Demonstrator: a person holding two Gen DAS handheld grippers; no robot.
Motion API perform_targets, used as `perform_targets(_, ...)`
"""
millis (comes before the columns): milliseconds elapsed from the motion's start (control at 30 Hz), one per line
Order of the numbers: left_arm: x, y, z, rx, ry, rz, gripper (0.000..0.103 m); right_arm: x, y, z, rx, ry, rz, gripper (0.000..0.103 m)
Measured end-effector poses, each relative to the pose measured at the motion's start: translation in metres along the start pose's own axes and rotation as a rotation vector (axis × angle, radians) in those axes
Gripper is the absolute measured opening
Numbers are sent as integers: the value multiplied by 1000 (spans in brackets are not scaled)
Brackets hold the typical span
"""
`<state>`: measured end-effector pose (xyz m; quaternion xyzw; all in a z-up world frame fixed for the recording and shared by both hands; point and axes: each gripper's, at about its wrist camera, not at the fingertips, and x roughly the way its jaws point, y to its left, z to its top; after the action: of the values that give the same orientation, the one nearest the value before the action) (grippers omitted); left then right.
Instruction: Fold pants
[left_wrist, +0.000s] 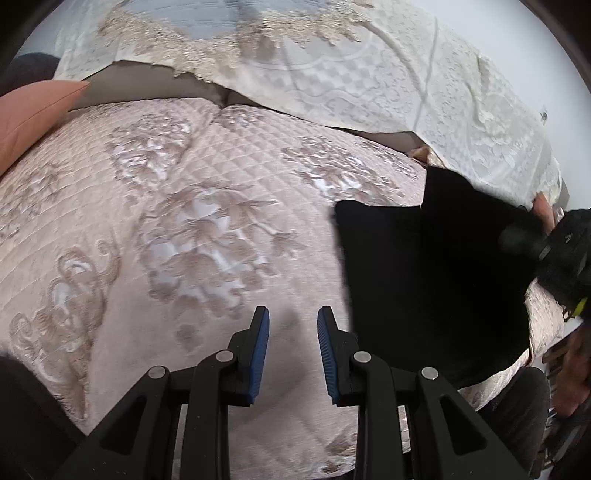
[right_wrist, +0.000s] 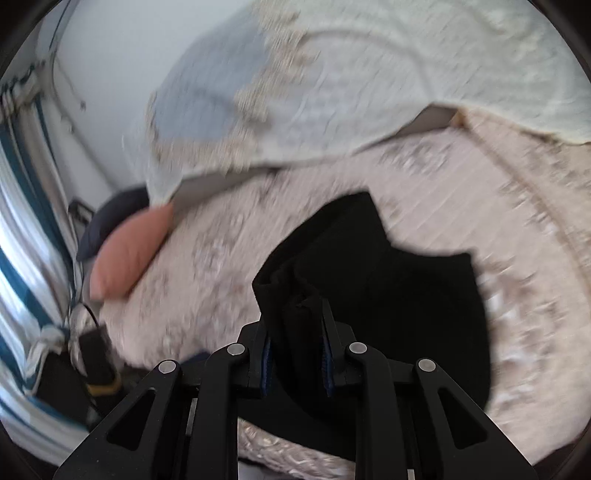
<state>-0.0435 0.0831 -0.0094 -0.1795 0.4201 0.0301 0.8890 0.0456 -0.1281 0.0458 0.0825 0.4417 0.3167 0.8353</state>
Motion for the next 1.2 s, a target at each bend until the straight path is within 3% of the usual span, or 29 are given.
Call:
perform_targets(167, -6, 17, -2, -28, -7, 22, 29, 33, 10, -23, -69, 101, -42, 21)
perform_targets(367, -6, 25, -3, -45, -6, 22, 29, 13, 23, -18, -132, 60, -66, 21)
perform_targets(533, -6, 22, -1, -41, -9, 11, 29, 39, 27, -37, -147, 134, -77, 22)
perform_targets(667, -9, 17, 0, -29, -16, 4, 29, 37, 32, -41, -164, 118, -82, 23)
perform_targets(767, -8, 11, 1, -16, -14, -4, 29, 40, 32, -44, -162, 128, -57, 31)
perform_targets(833, -7, 8, 2, -14, -11, -9, 29, 43, 35, -50, -176, 139, -15, 48)
perform_targets(900, -8, 5, 4, -13, -13, -12, 29, 40, 43, -57, -214, 129, 24, 55)
perform_targets(967, -10, 1, 5, -6, -19, -12, 29, 29, 45, -61, -225, 109, 50, 55)
perform_targets(1067, -12, -4, 9, 7, -26, -15, 29, 7, 28, -59, -136, 62, 136, 55)
perform_targets(1167, -13, -16, 15, 33, -33, -32, 29, -22, 2, -54, -64, -41, 78, 53)
perform_targets(1200, -12, -23, 17, 46, -36, -44, 29, -30, -11, -53, -34, -72, 17, 46)
